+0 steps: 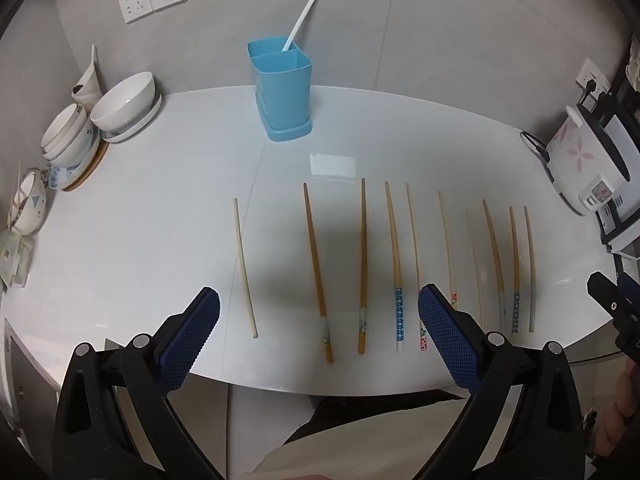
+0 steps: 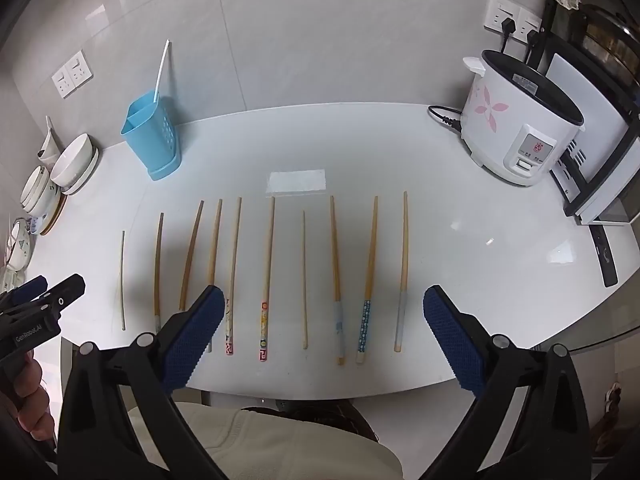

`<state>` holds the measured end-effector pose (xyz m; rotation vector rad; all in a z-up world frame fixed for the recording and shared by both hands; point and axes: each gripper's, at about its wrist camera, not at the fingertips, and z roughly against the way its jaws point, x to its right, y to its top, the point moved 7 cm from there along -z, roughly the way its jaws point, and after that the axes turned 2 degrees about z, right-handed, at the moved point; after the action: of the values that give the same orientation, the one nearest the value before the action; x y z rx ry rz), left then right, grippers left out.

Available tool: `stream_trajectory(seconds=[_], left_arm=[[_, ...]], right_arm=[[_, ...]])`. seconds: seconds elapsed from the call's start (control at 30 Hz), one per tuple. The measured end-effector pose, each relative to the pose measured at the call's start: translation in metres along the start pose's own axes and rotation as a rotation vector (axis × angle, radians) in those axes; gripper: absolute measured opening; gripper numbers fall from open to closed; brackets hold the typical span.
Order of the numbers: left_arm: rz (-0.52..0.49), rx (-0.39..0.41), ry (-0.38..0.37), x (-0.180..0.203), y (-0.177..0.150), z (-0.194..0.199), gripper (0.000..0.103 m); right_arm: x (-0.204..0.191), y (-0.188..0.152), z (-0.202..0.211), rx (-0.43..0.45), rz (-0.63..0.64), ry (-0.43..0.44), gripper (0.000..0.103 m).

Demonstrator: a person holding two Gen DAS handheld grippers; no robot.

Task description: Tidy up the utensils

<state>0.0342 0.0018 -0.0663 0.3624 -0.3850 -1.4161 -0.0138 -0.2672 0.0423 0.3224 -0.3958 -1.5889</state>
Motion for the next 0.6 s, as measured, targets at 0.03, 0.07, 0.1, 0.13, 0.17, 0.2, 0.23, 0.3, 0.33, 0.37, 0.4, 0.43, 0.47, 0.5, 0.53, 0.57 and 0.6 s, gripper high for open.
stream_trajectory(seconds=[0.03,0.07,0.1,0.13,0.17,0.2,0.23,0.3,0.33,0.37,0.4,0.43,0.47,0.5,0.53,0.57,0.6], left_arm=[[-0.005,0.000,0.000,0.000,0.001,0.003,0.097],[-0.005,0.001,0.001,0.000,0.001,0.004,0.097],[-0.006,0.002,0.001,0.000,0.001,0.004,0.097],[-0.005,0.002,0.001,0.000,0.000,0.005,0.097],[-0.008,0.001,0.002,0.001,0.000,0.004,0.097],[-0.007,0.002,0.001,0.000,0.000,0.005,0.097],[-0.007,0.002,0.000,0.000,-0.001,0.005,0.097],[-0.007,0.001,0.000,0.001,-0.001,0.003,0.097],[-0.008,0.001,-0.001,0.002,-0.002,0.004,0.097],[-0.008,0.002,0.000,0.002,-0.002,0.004,0.097],[-0.010,0.002,-0.002,0.002,-0.003,0.004,0.097],[-0.010,0.003,-0.002,0.003,-0.003,0.003,0.097],[-0.011,0.004,-0.002,0.003,-0.003,0.004,0.097],[-0.011,0.004,-0.003,0.004,-0.003,0.004,0.097],[-0.011,0.004,-0.004,0.004,-0.003,0.004,0.097],[-0.011,0.004,-0.005,0.004,-0.004,0.004,0.097],[-0.011,0.003,-0.005,0.005,-0.003,0.003,0.097]], right_arm=[[0.000,0.000,0.000,0.000,0.000,0.000,0.096],[0.001,0.000,0.000,0.000,0.001,0.000,0.096],[0.001,0.001,0.000,0.000,0.001,0.001,0.096],[0.001,0.001,0.000,-0.001,0.000,0.002,0.096],[0.002,0.001,0.000,-0.001,0.000,0.003,0.096],[0.001,0.005,-0.006,-0.002,0.000,0.003,0.096],[0.001,0.004,-0.006,-0.002,0.000,0.003,0.096],[-0.001,0.003,-0.008,-0.004,0.000,0.004,0.096],[-0.003,0.003,-0.010,-0.006,0.000,0.004,0.096],[-0.003,0.003,-0.011,-0.007,0.000,0.005,0.096],[-0.002,0.000,-0.007,-0.007,-0.001,0.005,0.096],[-0.002,0.000,-0.007,-0.006,-0.002,0.005,0.096],[-0.003,0.000,-0.007,-0.007,0.000,0.005,0.096],[-0.001,0.000,-0.006,-0.007,-0.001,0.006,0.096],[-0.002,0.000,-0.007,-0.008,-0.002,0.005,0.096],[-0.002,-0.001,-0.007,-0.008,-0.002,0.005,0.096],[0.002,0.001,-0.007,-0.007,-0.005,0.008,0.096]])
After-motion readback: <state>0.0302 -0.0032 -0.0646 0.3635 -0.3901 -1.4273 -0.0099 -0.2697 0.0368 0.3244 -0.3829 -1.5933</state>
